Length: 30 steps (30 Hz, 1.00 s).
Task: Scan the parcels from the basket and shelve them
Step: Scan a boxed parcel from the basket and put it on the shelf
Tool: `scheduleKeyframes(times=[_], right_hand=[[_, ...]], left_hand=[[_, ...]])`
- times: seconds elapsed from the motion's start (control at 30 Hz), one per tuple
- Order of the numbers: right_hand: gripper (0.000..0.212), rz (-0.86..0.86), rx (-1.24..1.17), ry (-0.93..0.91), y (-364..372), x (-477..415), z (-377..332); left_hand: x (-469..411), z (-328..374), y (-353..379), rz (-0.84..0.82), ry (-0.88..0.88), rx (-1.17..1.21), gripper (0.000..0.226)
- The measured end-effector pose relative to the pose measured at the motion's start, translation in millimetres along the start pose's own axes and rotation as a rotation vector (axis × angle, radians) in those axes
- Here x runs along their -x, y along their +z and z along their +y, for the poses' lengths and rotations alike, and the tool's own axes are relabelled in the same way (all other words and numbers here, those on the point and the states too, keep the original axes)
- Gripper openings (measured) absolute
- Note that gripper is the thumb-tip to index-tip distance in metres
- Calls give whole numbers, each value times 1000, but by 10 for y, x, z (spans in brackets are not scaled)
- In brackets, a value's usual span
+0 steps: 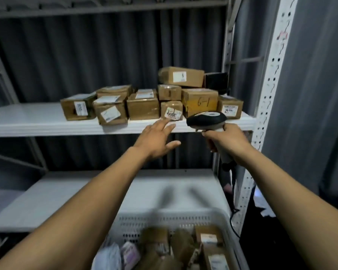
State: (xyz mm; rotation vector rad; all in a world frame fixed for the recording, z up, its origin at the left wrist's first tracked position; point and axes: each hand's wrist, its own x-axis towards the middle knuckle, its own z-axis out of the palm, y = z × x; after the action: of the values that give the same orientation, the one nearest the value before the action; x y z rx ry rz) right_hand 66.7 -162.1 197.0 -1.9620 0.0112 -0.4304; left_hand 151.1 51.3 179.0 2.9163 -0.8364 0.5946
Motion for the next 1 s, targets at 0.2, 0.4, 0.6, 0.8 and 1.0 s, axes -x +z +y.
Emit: scheduleKeyframes(times=[0.2, 0.4, 0.6, 0.8, 1.0], right_hand=[[12, -164, -67, 121, 275, 585, 650], [15, -286, 23, 256, 458, 900, 1521], [10, -354, 108, 331, 665, 1047, 2114], [17, -482, 102, 336, 869, 1189, 2398], [17, -508, 119, 313, 893, 1192, 2458]], left_hand=[[847, 196, 836, -193, -90, 127, 70], [1646, 332, 1671, -460, -191, 178, 68], [2106, 450, 2262, -606, -282, 246, 64], [2557, 669, 2778, -805, -210, 474, 64], [2662, 1083, 3137, -893, -323, 638, 65]])
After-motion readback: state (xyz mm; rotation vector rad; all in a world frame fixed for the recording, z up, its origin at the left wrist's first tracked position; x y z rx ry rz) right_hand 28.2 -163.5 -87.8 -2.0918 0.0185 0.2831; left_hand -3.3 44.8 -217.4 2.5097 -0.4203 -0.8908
